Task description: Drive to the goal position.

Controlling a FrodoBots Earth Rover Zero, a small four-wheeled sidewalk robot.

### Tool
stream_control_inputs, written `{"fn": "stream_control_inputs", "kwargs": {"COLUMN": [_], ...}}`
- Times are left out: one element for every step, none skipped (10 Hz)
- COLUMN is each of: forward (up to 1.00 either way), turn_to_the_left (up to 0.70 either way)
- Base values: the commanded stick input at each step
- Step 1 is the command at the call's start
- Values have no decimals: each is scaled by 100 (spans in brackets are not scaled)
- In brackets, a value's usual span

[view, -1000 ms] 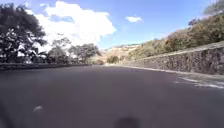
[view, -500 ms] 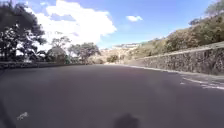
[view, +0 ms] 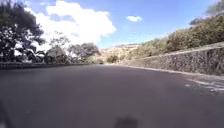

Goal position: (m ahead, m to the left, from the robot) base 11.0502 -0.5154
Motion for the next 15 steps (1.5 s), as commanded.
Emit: {"fn": "stream_control_inputs", "kwargs": {"forward": [50,50,50,50,50,50,50,50,50,50,50,50,50,50,50], "turn_to_the_left": [0,0,0,0,0,0,0,0,0,0,0,0,0,0,0]}}
